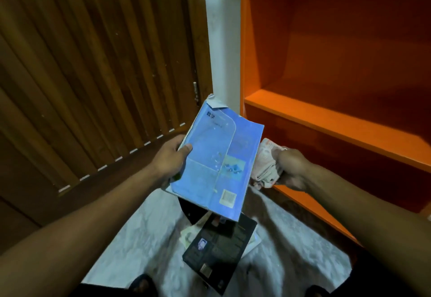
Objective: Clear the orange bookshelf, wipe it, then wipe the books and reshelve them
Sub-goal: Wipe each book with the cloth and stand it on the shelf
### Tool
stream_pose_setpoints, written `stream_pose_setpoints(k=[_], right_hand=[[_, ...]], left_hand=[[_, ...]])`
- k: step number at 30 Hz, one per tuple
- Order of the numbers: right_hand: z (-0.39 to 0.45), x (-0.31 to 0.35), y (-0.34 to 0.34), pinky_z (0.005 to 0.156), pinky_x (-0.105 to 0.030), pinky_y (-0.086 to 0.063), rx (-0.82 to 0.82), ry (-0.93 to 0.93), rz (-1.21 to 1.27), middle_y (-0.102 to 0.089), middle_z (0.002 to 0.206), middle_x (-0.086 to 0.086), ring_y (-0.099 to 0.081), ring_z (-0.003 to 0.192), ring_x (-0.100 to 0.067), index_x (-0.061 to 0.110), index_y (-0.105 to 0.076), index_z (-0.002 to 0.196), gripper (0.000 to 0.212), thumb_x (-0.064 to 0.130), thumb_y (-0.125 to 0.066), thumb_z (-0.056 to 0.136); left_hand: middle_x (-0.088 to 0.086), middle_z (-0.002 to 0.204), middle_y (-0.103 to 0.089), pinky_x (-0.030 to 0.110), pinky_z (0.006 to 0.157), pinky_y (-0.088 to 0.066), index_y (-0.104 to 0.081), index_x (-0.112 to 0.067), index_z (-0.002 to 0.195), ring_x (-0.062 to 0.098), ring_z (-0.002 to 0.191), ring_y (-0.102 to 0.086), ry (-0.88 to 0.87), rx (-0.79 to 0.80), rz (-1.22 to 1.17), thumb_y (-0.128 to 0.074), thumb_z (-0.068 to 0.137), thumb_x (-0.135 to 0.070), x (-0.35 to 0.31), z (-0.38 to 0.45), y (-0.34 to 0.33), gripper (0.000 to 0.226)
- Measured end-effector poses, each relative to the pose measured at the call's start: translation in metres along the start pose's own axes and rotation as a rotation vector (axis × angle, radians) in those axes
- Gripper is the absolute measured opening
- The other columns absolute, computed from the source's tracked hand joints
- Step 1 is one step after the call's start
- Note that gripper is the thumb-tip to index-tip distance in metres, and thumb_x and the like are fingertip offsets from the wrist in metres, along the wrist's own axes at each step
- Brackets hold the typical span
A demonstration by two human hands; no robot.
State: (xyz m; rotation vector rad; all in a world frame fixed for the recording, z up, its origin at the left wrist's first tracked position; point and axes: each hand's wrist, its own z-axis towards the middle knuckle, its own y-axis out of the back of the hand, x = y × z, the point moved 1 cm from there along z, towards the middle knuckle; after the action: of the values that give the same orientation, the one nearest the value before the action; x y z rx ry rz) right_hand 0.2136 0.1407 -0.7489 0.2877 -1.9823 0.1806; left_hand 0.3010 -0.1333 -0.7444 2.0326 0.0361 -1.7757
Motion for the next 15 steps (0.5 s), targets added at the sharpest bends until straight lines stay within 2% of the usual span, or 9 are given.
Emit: stream_pose_setpoints(k=[2, 3, 4, 5, 7, 10, 12, 15], right_hand=[[-0.004, 0.006, -0.015, 0.050, -0.033, -0.051, 0.039, -0.011, 0.229, -0.068, 0.058, -0.011, -0.065, 0.046, -0.022, 0.005, -0.056, 0.099, 0.030, 0.025, -0.037, 0.108], [-0.006, 0.009, -0.021, 0.051, -0.032, -0.054, 0.071, -0.011, 0.319, -0.073, 0.066, -0.010, -0.070, 0.053, -0.022, 0.006, -0.059, 0.097, 0.033, 0.030, -0.039, 0.108], [-0.007, 0.010, -0.025, 0.057, -0.034, -0.058, 0.113, -0.002, 0.355, -0.076, 0.081, -0.011, -0.074, 0.066, -0.024, 0.006, -0.064, 0.102, 0.035, 0.033, -0.042, 0.106], [-0.008, 0.009, -0.029, 0.070, -0.040, -0.060, 0.142, 0.018, 0.348, -0.076, 0.100, -0.012, -0.075, 0.082, -0.028, 0.006, -0.066, 0.109, 0.033, 0.033, -0.047, 0.104], [-0.012, 0.007, -0.031, 0.089, -0.051, -0.056, 0.141, 0.066, 0.299, -0.070, 0.121, -0.014, -0.070, 0.101, -0.036, 0.007, -0.065, 0.120, 0.029, 0.026, -0.055, 0.101], [-0.013, 0.008, -0.027, 0.089, -0.056, -0.055, 0.152, 0.122, 0.326, -0.071, 0.118, -0.016, -0.070, 0.101, -0.039, 0.007, -0.063, 0.124, 0.027, 0.019, -0.056, 0.100], [-0.014, 0.010, -0.024, 0.094, -0.060, -0.052, 0.196, 0.134, 0.352, -0.070, 0.119, -0.016, -0.069, 0.105, -0.039, 0.008, -0.062, 0.125, 0.027, 0.017, -0.053, 0.101], [-0.017, 0.012, -0.022, 0.095, -0.060, -0.051, 0.282, 0.138, 0.403, -0.069, 0.123, -0.012, -0.067, 0.112, -0.037, 0.012, -0.058, 0.131, 0.030, 0.017, -0.047, 0.103]], left_hand=[[0.010, 0.108, -0.075, 0.058, 0.087, -0.057, -0.064, -0.026, 0.112, 0.035, 0.096, -0.073, -0.018, -0.025, -0.056, -0.047, 0.106, -0.023, -0.006, -0.012, -0.001, 0.018], [0.008, 0.109, -0.075, 0.058, 0.088, -0.057, -0.063, -0.025, 0.113, 0.033, 0.095, -0.073, -0.021, -0.030, -0.080, -0.046, 0.106, -0.022, -0.008, -0.017, -0.003, 0.019], [0.007, 0.109, -0.075, 0.057, 0.089, -0.057, -0.063, -0.024, 0.115, 0.031, 0.095, -0.074, -0.020, -0.029, -0.093, -0.046, 0.106, -0.022, -0.009, -0.020, -0.006, 0.019], [0.006, 0.110, -0.075, 0.056, 0.089, -0.057, -0.063, -0.024, 0.116, 0.029, 0.095, -0.074, -0.027, -0.032, -0.094, -0.045, 0.107, -0.023, -0.011, -0.023, -0.008, 0.020], [0.002, 0.110, -0.075, 0.056, 0.089, -0.057, -0.062, -0.026, 0.118, 0.027, 0.095, -0.074, -0.055, -0.038, -0.072, -0.046, 0.106, -0.027, -0.014, -0.027, -0.012, 0.020], [-0.005, 0.122, -0.070, 0.054, 0.092, -0.056, -0.054, -0.033, 0.133, 0.021, 0.103, -0.072, -0.076, -0.014, -0.065, -0.050, 0.104, -0.030, -0.013, -0.030, -0.017, 0.029], [-0.007, 0.130, -0.066, 0.051, 0.093, -0.057, -0.044, -0.037, 0.143, 0.019, 0.108, -0.071, -0.065, 0.045, -0.159, -0.052, 0.103, -0.029, -0.012, -0.032, -0.020, 0.041], [-0.006, 0.135, -0.064, 0.051, 0.094, -0.057, -0.039, -0.040, 0.147, 0.023, 0.113, -0.069, -0.029, 0.137, -0.345, -0.049, 0.104, -0.027, -0.011, -0.031, -0.016, 0.046]])
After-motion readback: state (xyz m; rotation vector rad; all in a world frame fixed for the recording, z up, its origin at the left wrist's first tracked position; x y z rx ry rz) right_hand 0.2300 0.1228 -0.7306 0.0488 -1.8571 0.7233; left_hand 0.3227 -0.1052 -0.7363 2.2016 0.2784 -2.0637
